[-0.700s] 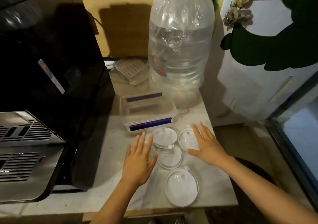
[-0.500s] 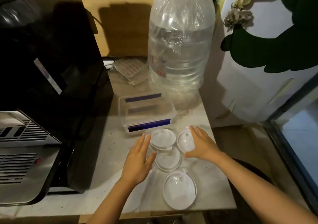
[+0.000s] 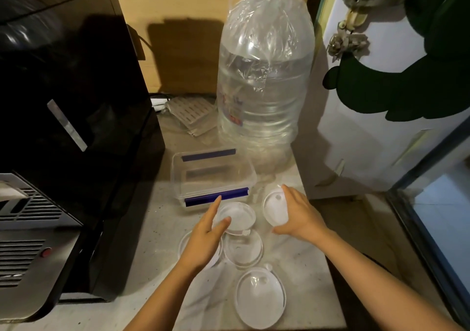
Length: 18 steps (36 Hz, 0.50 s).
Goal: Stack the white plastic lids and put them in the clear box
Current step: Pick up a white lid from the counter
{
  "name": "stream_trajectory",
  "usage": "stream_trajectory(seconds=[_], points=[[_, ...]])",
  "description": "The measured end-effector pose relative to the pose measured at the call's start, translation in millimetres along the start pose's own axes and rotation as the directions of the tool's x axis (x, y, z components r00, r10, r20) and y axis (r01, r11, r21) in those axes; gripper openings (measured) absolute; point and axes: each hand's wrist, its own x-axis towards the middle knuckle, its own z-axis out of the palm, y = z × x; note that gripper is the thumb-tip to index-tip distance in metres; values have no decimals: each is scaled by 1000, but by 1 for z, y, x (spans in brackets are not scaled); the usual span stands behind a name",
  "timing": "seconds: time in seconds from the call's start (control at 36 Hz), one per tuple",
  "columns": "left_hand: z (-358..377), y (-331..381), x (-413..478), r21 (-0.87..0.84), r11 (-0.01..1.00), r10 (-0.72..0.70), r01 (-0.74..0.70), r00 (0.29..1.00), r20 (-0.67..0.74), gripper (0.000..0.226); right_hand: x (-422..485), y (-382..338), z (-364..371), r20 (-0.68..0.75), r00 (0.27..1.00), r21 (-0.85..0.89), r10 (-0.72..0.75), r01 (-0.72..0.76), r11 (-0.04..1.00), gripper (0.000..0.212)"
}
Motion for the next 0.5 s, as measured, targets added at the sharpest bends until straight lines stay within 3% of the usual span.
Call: stream_trajectory(seconds=[0.11,0.22,0.28,0.33,0.5], points=[[0,16,5,-294,953,-51,67,997,59,53,-13,-20,-32,-113,984,117,-138,152,981,109],[-1,35,8,-580,799,-58,155,981,183,53,-26,-45,-49,-117,957,174,-265,283,943,116],[-3,42,8,-627,758,-35,182,970,240,49,-30,-57,-50,-112,931,196,-347,363,911,117],[-5,45,7,-649,740,9,178,962,273,59,-34,-68,-48,-82,905,203,-417,425,882,113],[-13,43,1,-693,702,70,164,952,297,54,-37,-90,-37,26,858,138,-513,505,852,114]])
